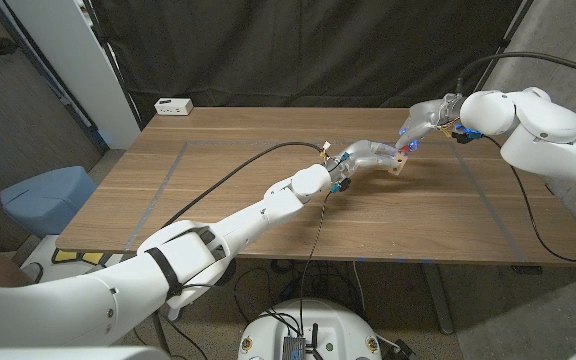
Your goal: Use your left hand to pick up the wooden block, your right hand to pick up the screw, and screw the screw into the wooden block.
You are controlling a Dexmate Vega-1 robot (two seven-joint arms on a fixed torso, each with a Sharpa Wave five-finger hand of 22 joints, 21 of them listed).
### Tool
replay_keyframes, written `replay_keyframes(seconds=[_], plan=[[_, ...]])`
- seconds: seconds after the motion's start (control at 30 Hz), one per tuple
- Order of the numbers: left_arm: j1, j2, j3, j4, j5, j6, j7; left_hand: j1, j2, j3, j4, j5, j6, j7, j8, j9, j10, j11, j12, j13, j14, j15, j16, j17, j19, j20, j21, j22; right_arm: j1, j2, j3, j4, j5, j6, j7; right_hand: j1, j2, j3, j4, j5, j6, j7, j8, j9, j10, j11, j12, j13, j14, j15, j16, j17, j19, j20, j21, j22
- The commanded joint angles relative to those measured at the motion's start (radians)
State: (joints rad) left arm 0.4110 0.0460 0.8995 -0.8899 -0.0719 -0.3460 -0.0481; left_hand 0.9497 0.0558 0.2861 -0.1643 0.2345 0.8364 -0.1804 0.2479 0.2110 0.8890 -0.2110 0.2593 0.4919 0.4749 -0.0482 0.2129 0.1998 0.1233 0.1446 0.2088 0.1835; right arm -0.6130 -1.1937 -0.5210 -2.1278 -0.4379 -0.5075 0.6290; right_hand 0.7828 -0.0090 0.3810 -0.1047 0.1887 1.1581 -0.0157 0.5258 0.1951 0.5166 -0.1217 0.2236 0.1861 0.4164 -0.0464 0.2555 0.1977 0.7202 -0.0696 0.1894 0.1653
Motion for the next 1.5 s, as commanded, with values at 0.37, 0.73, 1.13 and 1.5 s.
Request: replay_keyframes(seconds=[0.37,0.73,1.13,1.5], plan=[[0.007,0.009,0.001,-0.022,0.003,0.008,0.003,-0.004,0.022,0.027,0.013,0.004,0.096,0.024,0.008,0.003,0.011,-0.002,0.010,0.094,0.007,-0.046,-0.003,0.003,-0.003,0.002,-0.001,0.002,-0.023,0.008,0.001,-0.009,-0.010,-0.017,-0.039,-0.027,0.018,-0.018,0.003,-0.004,0.089,0.002,0.016,-0.004,0.044,-0.010,0.002,-0.001,0.029,-0.098,0.008,0.003,0.020,-0.026,0.008,0.002],[0.011,0.011,0.000,-0.031,0.005,0.011,0.008,-0.004,0.022,0.029,0.013,0.005,0.096,0.026,0.008,0.003,0.013,-0.002,0.011,0.094,0.006,-0.044,-0.004,0.002,-0.005,0.003,-0.002,0.002,-0.027,0.014,-0.007,-0.014,-0.033,-0.028,-0.054,-0.031,0.035,-0.023,-0.001,-0.004,0.153,-0.006,0.023,-0.008,0.071,-0.033,-0.001,-0.003,0.043,-0.102,0.009,0.003,0.028,-0.027,0.007,0.002],[0.009,0.008,0.001,-0.025,0.005,0.006,0.007,-0.004,0.024,0.030,0.013,0.005,0.096,0.024,0.008,0.003,0.011,-0.002,0.010,0.094,0.006,-0.045,-0.003,0.003,-0.006,0.004,-0.002,0.002,-0.039,0.012,-0.004,-0.030,-0.054,-0.054,-0.063,-0.036,0.044,-0.030,-0.006,-0.006,0.199,-0.003,0.024,-0.012,0.100,-0.051,-0.001,-0.004,0.057,-0.109,0.010,0.002,0.032,-0.030,0.005,0.002],[0.005,0.004,0.001,-0.011,0.002,-0.001,0.001,-0.003,0.024,0.032,0.013,0.006,0.096,0.025,0.008,0.003,0.012,-0.002,0.010,0.094,0.006,-0.046,-0.004,0.002,-0.006,0.005,-0.002,0.002,-0.033,-0.008,-0.002,-0.044,-0.066,-0.055,-0.032,-0.111,-0.016,-0.068,0.001,-0.006,0.166,-0.003,-0.018,-0.013,0.084,-0.048,-0.025,-0.004,0.054,-0.098,-0.018,-0.008,0.020,-0.024,-0.002,0.003]])
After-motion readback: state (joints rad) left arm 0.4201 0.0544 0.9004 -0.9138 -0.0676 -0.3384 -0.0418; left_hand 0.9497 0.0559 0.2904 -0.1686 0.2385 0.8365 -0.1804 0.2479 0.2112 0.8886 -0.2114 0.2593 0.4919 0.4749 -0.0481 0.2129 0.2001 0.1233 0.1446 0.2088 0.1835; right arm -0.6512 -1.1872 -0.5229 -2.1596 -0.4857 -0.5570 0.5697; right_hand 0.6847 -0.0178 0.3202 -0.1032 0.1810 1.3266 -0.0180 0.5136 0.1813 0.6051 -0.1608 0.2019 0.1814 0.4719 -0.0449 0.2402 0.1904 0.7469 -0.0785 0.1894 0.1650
